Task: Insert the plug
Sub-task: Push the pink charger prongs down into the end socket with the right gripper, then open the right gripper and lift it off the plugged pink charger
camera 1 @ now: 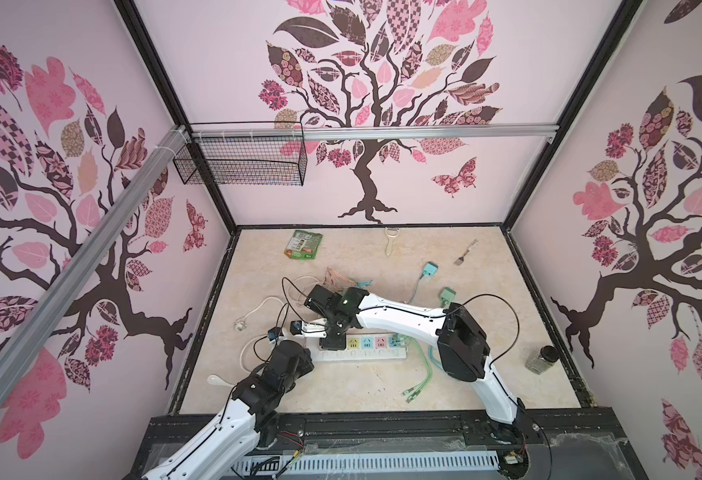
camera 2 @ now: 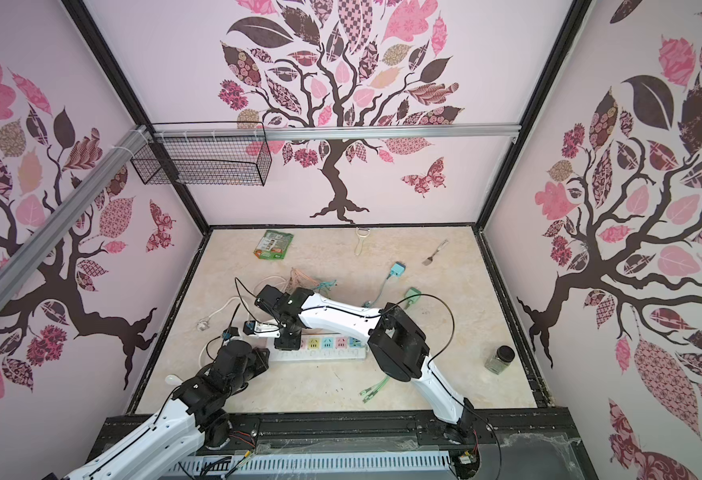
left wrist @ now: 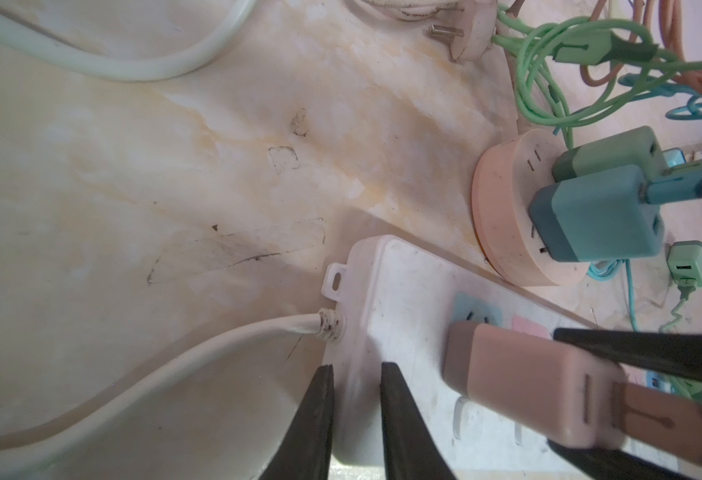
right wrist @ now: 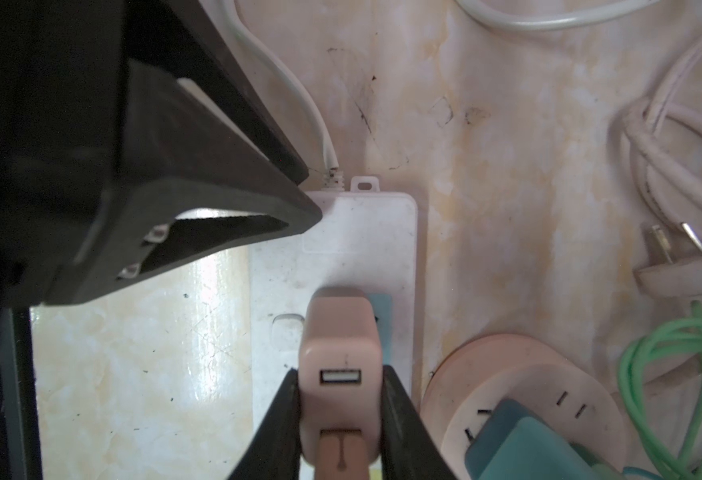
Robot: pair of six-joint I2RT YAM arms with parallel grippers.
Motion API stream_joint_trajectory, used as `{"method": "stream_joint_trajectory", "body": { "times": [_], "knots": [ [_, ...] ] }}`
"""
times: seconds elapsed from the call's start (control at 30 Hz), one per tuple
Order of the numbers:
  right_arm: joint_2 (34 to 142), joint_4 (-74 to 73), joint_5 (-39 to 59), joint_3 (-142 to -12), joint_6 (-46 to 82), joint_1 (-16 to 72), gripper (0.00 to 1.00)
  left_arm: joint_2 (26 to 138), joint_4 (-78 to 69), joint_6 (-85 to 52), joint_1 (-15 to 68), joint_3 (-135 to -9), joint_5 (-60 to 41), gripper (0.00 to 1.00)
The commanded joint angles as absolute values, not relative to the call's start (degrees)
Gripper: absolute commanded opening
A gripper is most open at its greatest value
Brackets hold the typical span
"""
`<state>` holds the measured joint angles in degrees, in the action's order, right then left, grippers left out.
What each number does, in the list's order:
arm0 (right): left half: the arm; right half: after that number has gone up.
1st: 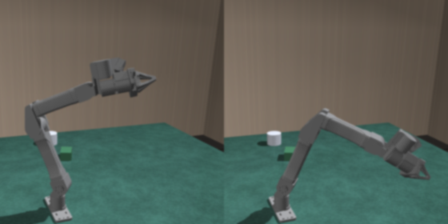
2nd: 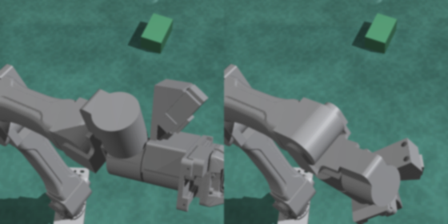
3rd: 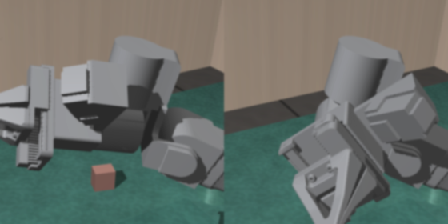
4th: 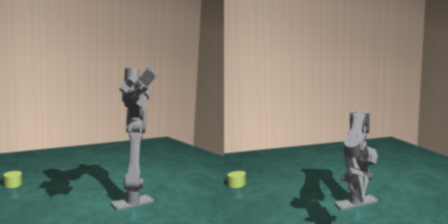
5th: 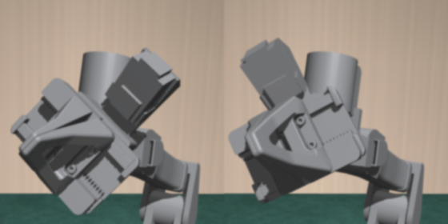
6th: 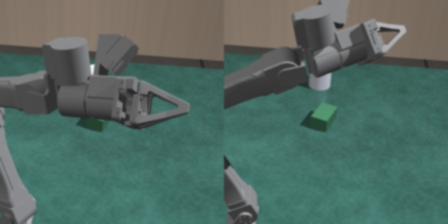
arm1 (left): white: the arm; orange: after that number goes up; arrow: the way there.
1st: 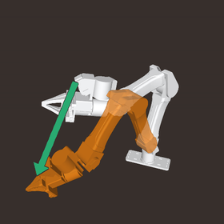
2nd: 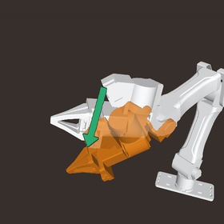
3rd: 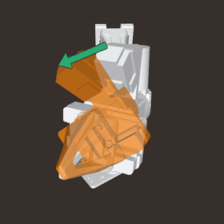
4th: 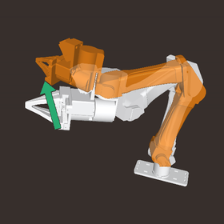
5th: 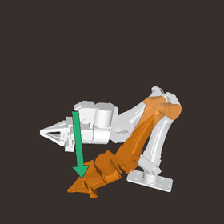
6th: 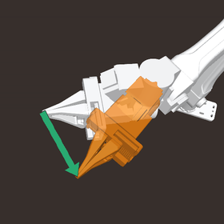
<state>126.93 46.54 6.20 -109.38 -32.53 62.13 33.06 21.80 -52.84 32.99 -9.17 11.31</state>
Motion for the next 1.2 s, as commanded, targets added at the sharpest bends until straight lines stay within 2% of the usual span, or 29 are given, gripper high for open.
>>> {"method": "stream_joint_trajectory", "body": {
  "times": [0.0,0.3,0.5,0.7,1.0,1.17],
  "knots": [
    [132.99,51.4,2.87,-109.22,-33.12,62.36,0.29,32.61,21.59,-52.47,32.97,-7.33,9.72,0.23],
    [133.47,51.79,2.7,-108.71,-32.64,62.31,0.29,31.73,22.09,-52.51,33.04,-7.32,9.89,0.23],
    [131.2,49.72,5.39,-107.22,-31.73,62.31,0.31,29.07,22.93,-52.82,33.02,-7.6,8.92,0.29],
    [129.58,49.05,7.02,-107.99,-30.16,62.23,0.36,26.46,25.99,-52.34,33.03,-8.78,9.7,0.31],
    [125.61,46.55,9.89,-107.2,-27.03,61.57,0.49,26.82,26.85,-51.8,32.99,-9.62,9.63,0.33],
    [121.82,44.42,11.83,-104.84,-24.9,60.26,0.6,26.65,27.9,-51.41,32.98,-10.54,9.77,0.36]
  ]
}}
